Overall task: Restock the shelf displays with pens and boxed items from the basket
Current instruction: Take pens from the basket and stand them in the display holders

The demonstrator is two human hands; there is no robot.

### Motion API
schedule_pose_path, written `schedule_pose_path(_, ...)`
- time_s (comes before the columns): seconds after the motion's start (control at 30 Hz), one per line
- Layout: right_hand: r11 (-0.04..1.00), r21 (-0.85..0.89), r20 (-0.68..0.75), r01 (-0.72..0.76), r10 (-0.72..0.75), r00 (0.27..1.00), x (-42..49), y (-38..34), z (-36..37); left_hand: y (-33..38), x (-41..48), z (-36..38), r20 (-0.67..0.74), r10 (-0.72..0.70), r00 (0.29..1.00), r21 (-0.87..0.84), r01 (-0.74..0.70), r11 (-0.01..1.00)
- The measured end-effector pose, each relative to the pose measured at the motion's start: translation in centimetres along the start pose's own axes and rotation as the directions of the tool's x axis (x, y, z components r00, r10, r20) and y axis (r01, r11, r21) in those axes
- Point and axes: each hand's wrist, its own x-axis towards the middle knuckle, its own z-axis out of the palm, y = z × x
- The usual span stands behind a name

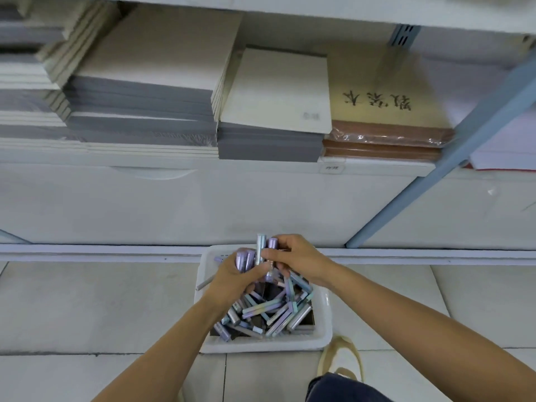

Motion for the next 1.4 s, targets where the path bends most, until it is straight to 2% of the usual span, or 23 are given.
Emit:
schedule_pose_path(0.17, 0.985, 0.107, -0.121, 0.138, -0.125, 0.985, -2.6, -5.5, -2.0, 5.3, -0.6, 1.0, -0.031, 0.105, 0.994, 0.034, -0.104, 0.994)
schedule_pose_path(0.3, 0.895, 0.312, -0.223, 0.318, -0.256, 0.940, -5.1, -10.1, -3.6, 9.1, -1.6, 1.4, -0.016, 0.148, 0.989, -0.103, -0.149, 0.984)
schedule_pose_path(0.37, 0.867, 0.335, -0.221, 0.368, -0.308, 0.925, -6.4, -11.8, -4.0, 11.3, -2.5, 2.3, 0.005, 0.195, 0.981, -0.175, -0.191, 0.966)
schedule_pose_path(0.5, 0.866, 0.254, -0.160, 0.430, -0.401, 0.902, -8.7, -14.2, -3.5, 15.9, -4.6, 3.9, -0.026, 0.327, 0.945, -0.239, -0.324, 0.916)
schedule_pose_path(0.67, 0.836, 0.008, -0.202, 0.548, -0.536, 0.820, -11.2, -17.0, -2.7, 20.1, -6.3, 5.0, -0.058, 0.452, 0.890, -0.156, -0.456, 0.876)
schedule_pose_path(0.77, 0.791, 0.011, -0.249, 0.612, -0.590, 0.768, -12.5, -18.7, -3.1, 22.2, -7.1, 5.5, -0.046, 0.487, 0.872, -0.149, -0.488, 0.860)
schedule_pose_path(0.87, 0.756, 0.050, -0.259, 0.653, -0.621, 0.739, -13.9, -20.7, -3.7, 24.0, -7.8, 6.2, -0.017, 0.469, 0.883, -0.144, -0.466, 0.873)
schedule_pose_path(1.03, 0.690, 0.050, -0.244, 0.722, -0.693, 0.678, -16.0, -23.5, -4.8, 26.9, -8.7, 7.8, 0.167, 0.484, 0.859, -0.240, -0.441, 0.865)
schedule_pose_path(1.2, 0.663, 0.023, -0.354, 0.748, -0.695, 0.627, -17.3, -26.3, -6.0, 29.5, -8.4, 8.7, 0.139, 0.557, 0.818, -0.096, -0.549, 0.830)
schedule_pose_path(1.3, 0.614, -0.037, -0.464, 0.788, -0.709, 0.531, -17.7, -28.1, -7.1, 31.2, -8.3, 9.2, 0.153, 0.597, 0.787, -0.067, -0.595, 0.801)
schedule_pose_path(1.4, 0.573, -0.056, -0.489, 0.817, -0.730, 0.478, -18.1, -30.3, -8.6, 33.3, -8.3, 9.7, 0.149, 0.618, 0.772, -0.087, -0.612, 0.786)
